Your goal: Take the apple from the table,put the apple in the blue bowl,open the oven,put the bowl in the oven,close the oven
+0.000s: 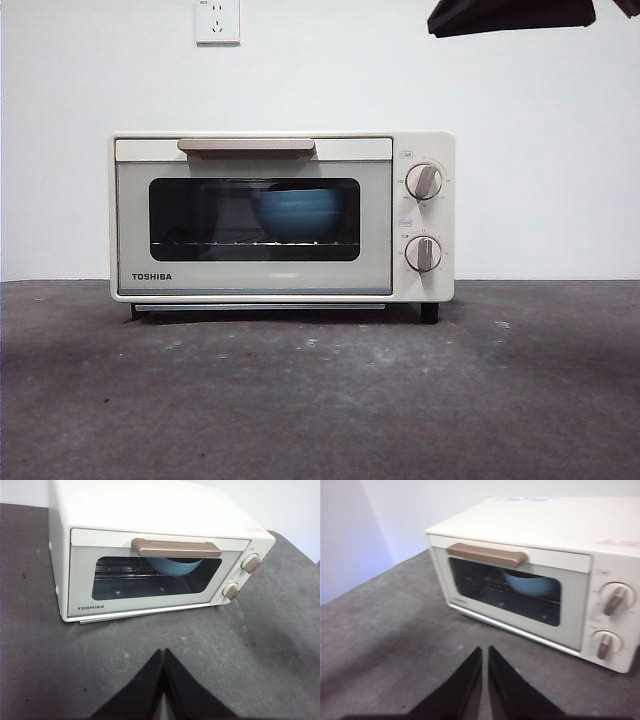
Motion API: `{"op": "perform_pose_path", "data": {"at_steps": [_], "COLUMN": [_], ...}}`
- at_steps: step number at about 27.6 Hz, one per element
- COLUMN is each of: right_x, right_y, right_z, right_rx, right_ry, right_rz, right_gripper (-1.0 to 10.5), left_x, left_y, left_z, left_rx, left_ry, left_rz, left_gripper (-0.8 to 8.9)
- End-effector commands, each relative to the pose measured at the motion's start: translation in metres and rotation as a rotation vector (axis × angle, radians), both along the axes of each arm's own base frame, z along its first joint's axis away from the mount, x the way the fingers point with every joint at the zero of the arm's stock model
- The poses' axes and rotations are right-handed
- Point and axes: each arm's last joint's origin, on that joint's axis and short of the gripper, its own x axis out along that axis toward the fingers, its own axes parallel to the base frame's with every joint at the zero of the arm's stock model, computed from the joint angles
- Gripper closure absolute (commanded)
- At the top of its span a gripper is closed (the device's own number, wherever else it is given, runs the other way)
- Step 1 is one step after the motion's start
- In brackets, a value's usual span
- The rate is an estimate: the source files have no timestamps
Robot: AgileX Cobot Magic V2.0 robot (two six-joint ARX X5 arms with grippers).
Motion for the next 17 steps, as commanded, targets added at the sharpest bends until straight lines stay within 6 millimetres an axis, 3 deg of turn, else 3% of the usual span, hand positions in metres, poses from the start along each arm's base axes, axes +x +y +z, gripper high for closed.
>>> {"op": "perform_pose_path", "data": {"at_steps": [1, 17], "right_x": [-0.0004, -0.0004], "right_y": [0.0019, 0.0019], "right_z": [-0.0004, 0.0001], "right_rx": [-0.01, -0.006], "right_ry": [-0.01, -0.013], "right_rz": [0.006, 0.007], "right_gripper": [9.4, 9.4], "left_x": [0.0006, 0.0009], "left_y": [-0.0003, -0.0004], "left_z": [0.0041, 0.0041], "left_rx": [0.014, -0.009], "left_ry": [-0.024, -0.011], "left_rz": [-0.005, 0.004], "left_gripper": [8.06, 8.06]}}
